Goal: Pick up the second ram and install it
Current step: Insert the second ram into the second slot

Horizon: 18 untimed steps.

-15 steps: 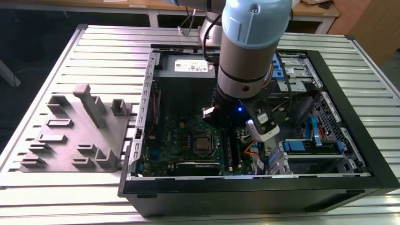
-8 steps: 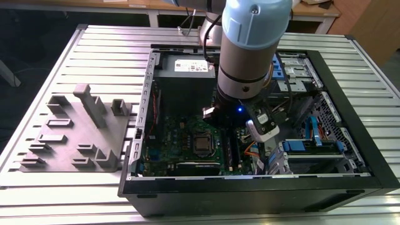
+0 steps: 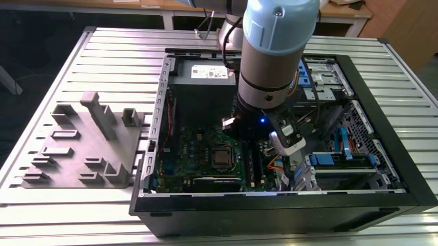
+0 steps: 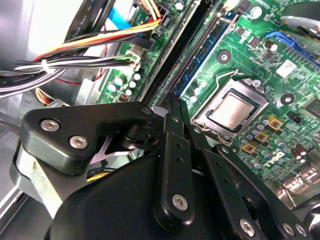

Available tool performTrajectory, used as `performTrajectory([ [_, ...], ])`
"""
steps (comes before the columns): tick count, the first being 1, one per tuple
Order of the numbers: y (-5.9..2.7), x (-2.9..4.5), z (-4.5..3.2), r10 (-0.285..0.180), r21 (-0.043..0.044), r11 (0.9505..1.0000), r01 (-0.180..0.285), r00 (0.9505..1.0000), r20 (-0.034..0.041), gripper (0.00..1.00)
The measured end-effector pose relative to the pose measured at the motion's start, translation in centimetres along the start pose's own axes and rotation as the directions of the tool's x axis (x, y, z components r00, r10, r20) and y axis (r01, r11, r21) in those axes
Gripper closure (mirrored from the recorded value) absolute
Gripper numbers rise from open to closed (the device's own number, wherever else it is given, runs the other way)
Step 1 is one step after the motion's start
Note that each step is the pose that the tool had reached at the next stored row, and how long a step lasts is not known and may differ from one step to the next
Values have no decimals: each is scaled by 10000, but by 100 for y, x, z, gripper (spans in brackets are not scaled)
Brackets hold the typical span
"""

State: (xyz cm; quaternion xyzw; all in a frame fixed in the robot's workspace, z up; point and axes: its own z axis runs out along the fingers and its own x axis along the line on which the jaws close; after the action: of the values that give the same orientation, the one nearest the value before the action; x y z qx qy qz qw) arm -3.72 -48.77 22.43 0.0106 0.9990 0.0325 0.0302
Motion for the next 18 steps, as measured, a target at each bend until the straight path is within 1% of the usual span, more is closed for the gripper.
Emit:
performTrajectory([
  [18, -1, 1, 17, 0, 2, 10000, 0, 10000, -1, 92],
])
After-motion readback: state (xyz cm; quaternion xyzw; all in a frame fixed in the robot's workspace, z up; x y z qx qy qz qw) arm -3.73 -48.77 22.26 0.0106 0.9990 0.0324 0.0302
